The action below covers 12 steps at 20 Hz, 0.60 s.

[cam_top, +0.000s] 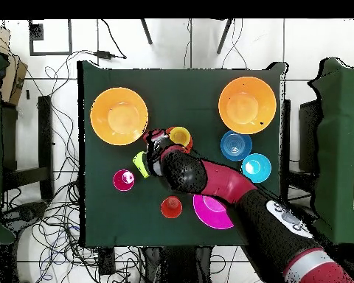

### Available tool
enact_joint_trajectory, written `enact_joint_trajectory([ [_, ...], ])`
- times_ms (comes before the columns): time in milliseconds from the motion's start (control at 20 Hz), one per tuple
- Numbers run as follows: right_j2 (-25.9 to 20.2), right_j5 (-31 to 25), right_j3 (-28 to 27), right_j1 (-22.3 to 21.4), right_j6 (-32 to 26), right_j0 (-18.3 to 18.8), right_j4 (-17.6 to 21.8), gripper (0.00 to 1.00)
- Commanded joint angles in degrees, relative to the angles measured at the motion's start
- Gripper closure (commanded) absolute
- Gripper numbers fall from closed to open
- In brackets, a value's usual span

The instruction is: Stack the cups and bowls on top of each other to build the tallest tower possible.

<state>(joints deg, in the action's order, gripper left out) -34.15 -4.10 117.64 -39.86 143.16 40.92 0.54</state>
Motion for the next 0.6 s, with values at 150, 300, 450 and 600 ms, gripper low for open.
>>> enact_joint_trajectory([
  [150, -2.4, -7.01, 2.55, 3.41, -4.02, 1.68, 5.75, 0.0],
  [300, -1.84, -5.94, 2.07, 4.57, -3.69, 1.4, 6.82, 0.0],
  [450, -1.51, -4.15, 1.81, 6.23, -3.13, 1.1, 7.92, 0.0],
  [600, -1.6, -1.73, 1.84, 8.67, -2.56, 1.18, 9.35, 0.0],
])
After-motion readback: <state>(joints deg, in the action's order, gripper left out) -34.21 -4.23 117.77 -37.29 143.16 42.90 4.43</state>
